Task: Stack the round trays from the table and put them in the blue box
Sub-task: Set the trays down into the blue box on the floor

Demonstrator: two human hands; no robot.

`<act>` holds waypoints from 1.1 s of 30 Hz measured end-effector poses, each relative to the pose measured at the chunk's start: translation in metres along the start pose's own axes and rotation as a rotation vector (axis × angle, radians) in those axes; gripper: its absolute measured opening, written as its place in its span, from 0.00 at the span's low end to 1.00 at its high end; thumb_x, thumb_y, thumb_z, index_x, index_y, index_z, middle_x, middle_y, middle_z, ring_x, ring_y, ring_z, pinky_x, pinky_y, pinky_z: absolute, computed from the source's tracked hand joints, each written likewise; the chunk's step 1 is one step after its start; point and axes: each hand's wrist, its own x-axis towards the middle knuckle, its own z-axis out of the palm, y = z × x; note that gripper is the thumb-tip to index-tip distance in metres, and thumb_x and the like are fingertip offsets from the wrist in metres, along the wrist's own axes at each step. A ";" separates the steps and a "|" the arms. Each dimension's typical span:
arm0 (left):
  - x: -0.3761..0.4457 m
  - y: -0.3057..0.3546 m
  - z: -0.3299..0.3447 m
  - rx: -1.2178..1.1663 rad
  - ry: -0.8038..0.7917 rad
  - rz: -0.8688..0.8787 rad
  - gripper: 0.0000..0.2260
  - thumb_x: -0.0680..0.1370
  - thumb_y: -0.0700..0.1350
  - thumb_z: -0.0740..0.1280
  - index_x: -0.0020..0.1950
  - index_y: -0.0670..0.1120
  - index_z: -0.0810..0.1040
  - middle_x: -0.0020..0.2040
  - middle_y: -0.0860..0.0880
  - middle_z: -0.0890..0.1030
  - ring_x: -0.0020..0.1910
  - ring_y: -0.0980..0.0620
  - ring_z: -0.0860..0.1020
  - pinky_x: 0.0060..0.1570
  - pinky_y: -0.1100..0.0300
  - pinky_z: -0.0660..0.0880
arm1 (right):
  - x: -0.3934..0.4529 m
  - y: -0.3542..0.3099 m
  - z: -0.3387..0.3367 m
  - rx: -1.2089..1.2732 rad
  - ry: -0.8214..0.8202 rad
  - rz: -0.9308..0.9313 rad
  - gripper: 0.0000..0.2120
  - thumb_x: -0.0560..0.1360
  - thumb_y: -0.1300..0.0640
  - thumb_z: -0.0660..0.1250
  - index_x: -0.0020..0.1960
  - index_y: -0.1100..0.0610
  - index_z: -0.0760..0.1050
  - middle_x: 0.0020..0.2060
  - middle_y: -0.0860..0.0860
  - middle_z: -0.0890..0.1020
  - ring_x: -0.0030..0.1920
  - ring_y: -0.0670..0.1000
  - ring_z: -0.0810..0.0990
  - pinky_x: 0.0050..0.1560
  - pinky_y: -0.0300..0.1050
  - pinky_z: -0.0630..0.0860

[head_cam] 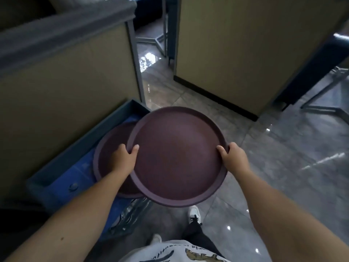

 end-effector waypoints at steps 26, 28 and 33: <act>-0.027 -0.116 0.009 0.075 0.335 -0.585 0.23 0.77 0.65 0.55 0.48 0.43 0.68 0.38 0.47 0.72 0.34 0.46 0.71 0.26 0.56 0.63 | 0.089 -0.149 0.142 -0.226 -0.379 -0.550 0.18 0.78 0.41 0.58 0.45 0.57 0.68 0.38 0.56 0.78 0.39 0.61 0.78 0.38 0.52 0.73; -0.021 -0.118 0.010 0.104 0.330 -0.573 0.22 0.77 0.65 0.55 0.46 0.45 0.66 0.37 0.47 0.72 0.33 0.46 0.71 0.26 0.57 0.62 | 0.091 -0.149 0.148 -0.231 -0.376 -0.536 0.17 0.78 0.42 0.57 0.44 0.57 0.67 0.36 0.54 0.76 0.38 0.61 0.77 0.37 0.50 0.71; -0.011 -0.122 0.014 0.189 0.332 -0.571 0.24 0.77 0.64 0.54 0.47 0.43 0.68 0.30 0.51 0.66 0.26 0.50 0.65 0.24 0.60 0.59 | 0.090 -0.153 0.161 -0.237 -0.334 -0.532 0.16 0.79 0.45 0.56 0.42 0.57 0.65 0.33 0.53 0.74 0.37 0.62 0.76 0.36 0.51 0.69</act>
